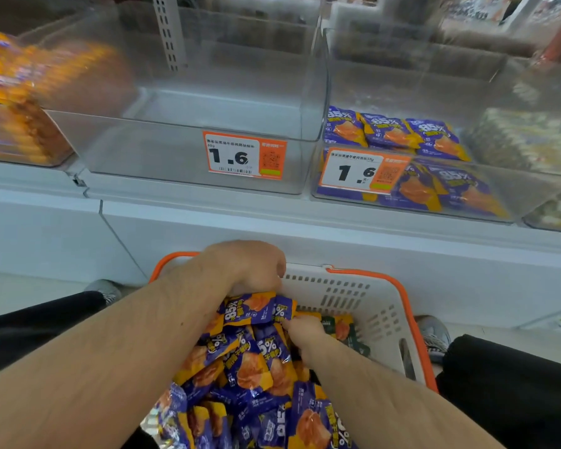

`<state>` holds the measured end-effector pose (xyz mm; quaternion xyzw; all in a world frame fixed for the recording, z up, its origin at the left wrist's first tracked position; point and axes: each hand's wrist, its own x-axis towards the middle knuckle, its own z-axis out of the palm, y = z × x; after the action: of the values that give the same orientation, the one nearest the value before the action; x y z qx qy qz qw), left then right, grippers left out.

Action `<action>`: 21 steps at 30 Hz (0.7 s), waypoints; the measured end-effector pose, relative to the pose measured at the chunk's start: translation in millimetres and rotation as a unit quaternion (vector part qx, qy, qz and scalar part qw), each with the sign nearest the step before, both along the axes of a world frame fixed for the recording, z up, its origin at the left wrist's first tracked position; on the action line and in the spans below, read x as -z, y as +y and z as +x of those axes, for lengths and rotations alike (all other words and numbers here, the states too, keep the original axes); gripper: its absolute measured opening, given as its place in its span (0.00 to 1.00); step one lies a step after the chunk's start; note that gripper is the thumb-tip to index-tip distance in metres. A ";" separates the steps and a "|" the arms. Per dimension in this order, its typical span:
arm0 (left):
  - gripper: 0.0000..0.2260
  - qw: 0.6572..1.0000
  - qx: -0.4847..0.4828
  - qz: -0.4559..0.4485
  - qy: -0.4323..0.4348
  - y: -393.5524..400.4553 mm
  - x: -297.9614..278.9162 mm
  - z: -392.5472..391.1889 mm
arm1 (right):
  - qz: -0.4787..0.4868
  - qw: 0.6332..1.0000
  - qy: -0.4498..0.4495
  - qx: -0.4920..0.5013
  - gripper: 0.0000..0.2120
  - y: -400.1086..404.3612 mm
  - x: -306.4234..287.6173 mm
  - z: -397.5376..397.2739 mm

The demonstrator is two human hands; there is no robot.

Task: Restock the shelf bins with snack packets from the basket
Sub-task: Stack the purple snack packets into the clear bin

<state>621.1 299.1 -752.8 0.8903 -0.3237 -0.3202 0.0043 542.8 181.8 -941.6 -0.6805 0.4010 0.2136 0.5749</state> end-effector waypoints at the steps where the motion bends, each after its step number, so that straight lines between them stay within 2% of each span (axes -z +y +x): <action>1: 0.18 1.000 -0.001 0.001 0.002 0.2 -1.3 -0.9 | -0.014 1.000 -0.006 -0.001 0.06 -4.0 -2.4 -1.6; 5: 0.19 1.000 0.000 -0.006 0.005 -3.2 -9.2 -5.1 | -0.104 0.993 -0.041 -0.022 0.08 -28.9 -21.2 -10.2; 9: 0.21 1.000 0.002 -0.012 0.007 -7.6 -16.1 -5.3 | -0.197 0.964 -0.092 -0.154 0.11 -58.6 -66.2 -22.3; 11: 0.21 1.000 -0.007 -0.025 -0.002 -10.8 -18.8 -4.1 | -0.219 0.949 -0.128 -0.189 0.13 -69.9 -93.8 -28.4; 14: 0.22 0.998 -0.036 -0.053 -0.009 -15.4 -27.5 -4.0 | -0.204 0.940 -0.171 -0.214 0.11 -81.9 -128.5 -32.2; 18: 0.24 0.993 -0.067 -0.096 0.003 -15.5 -41.9 -5.2 | -0.151 0.949 -0.210 -0.183 0.09 -89.3 -170.3 -35.9; 21: 0.16 0.988 -0.072 -0.130 0.042 -10.5 -50.5 -2.4 | -0.071 0.952 -0.251 -0.159 0.09 -85.8 -196.8 -37.1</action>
<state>618.7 288.7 -702.3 0.8889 -0.2973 -0.3113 0.1567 505.7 96.0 -744.8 -0.8060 0.1443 0.0951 0.5661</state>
